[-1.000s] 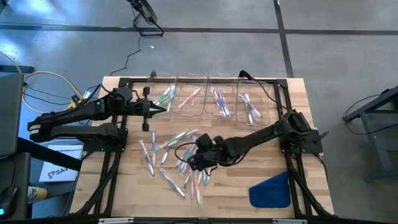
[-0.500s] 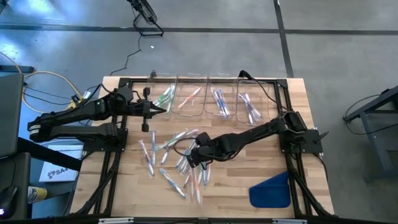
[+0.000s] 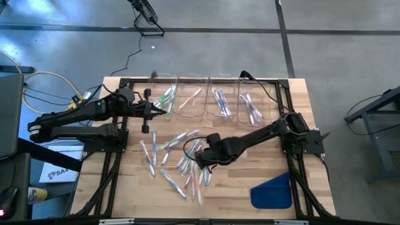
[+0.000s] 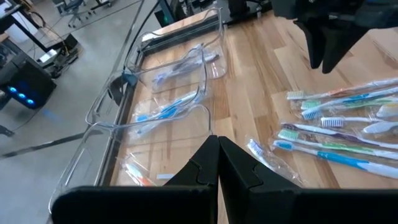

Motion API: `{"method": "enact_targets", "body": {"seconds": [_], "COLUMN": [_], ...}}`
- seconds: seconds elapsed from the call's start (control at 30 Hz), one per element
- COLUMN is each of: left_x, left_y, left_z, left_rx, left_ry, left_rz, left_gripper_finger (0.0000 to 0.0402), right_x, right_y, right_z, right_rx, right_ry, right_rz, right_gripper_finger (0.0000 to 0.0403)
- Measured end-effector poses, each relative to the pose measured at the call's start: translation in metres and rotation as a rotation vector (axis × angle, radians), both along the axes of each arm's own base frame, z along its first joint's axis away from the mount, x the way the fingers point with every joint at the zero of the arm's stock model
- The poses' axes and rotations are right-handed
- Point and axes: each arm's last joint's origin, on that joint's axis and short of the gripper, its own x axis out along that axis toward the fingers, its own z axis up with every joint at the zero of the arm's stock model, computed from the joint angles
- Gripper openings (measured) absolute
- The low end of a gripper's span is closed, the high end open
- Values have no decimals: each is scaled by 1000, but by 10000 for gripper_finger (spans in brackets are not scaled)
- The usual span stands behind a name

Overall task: Pick & Place Toothbrushes
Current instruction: Put the orange toothbrush into the middle left transparent bin

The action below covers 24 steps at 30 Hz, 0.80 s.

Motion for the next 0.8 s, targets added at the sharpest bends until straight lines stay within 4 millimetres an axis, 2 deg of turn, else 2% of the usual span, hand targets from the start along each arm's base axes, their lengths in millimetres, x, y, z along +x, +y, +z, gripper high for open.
{"method": "enact_targets", "body": {"seconds": [0.27, 0.43, 0.63, 0.8], "left_x": [-1, -1, -1, -1], "left_y": [0, 0, 0, 0], "left_z": [-2, -4, -4, -4], "left_rx": [-14, -19, -18, -18], "left_ry": [23, 38, 38, 37], "left_rz": [3, 4, 6, 6], "left_gripper_finger": [0, 0, 0, 0], "right_x": [-10, -11, -15, -21], "right_y": [-1, -1, -2, -3], "right_z": [-39, -56, -72, -74], "right_rx": [73, 113, 183, 190], "right_ry": [5, -60, -79, -32], "right_rz": [-65, -70, -68, -101], "right_gripper_finger": [101, 101, 101, 101]}}
